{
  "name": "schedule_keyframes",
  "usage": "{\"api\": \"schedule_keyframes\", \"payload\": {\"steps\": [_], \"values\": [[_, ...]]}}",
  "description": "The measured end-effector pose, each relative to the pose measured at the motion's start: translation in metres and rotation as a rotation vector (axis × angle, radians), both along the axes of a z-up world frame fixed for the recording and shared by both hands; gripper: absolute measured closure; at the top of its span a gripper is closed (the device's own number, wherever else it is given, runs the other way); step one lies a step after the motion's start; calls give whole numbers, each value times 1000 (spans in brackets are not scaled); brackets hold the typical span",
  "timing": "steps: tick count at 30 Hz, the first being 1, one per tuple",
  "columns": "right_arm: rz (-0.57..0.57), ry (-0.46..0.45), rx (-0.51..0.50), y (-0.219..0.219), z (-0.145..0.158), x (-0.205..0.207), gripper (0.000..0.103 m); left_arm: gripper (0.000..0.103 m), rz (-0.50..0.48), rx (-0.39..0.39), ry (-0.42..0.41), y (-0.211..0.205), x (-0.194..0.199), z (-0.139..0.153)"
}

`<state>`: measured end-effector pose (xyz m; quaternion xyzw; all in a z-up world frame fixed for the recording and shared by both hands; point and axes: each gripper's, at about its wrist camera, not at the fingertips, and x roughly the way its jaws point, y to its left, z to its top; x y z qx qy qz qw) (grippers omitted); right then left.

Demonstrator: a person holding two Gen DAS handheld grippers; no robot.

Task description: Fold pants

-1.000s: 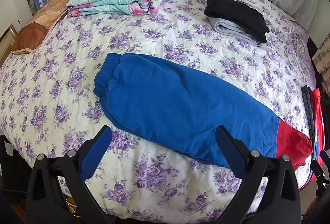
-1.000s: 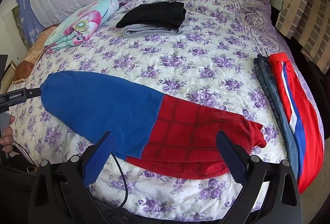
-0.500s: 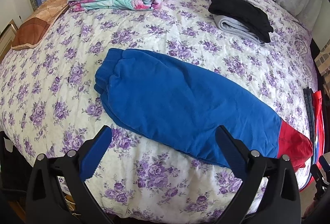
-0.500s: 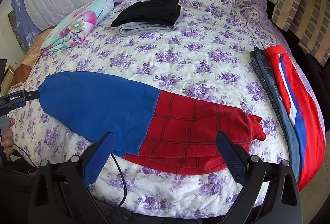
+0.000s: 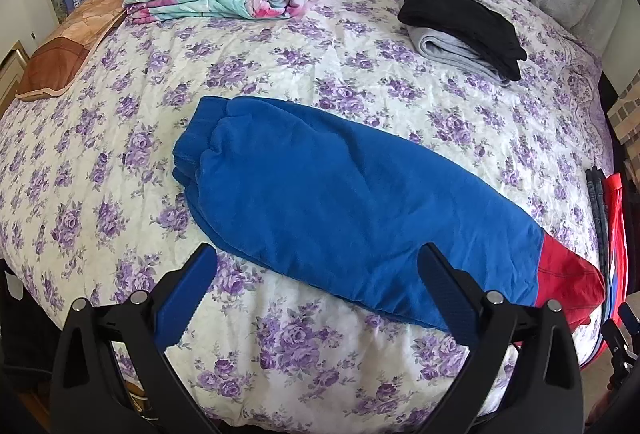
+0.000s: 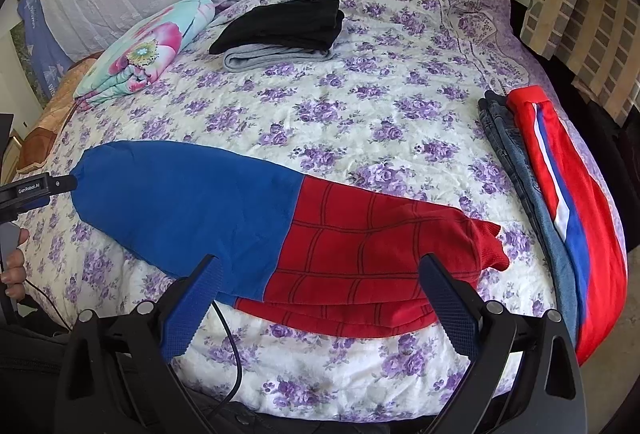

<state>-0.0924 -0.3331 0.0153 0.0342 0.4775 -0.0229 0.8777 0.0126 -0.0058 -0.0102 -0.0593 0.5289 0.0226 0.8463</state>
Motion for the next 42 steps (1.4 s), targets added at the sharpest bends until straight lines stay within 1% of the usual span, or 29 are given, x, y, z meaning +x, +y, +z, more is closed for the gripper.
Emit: {"api": "schedule_keyframes", "payload": {"steps": [36, 40, 42], "values": [[2, 3, 2, 2, -3, 2, 4, 5, 5, 5, 13, 4, 5, -8], [1, 8, 5, 2, -5, 2, 4, 5, 1, 8, 26, 8, 7, -12], [-4, 17, 14, 1, -8, 1, 4, 5, 14, 0, 39, 18, 10, -17]]}}
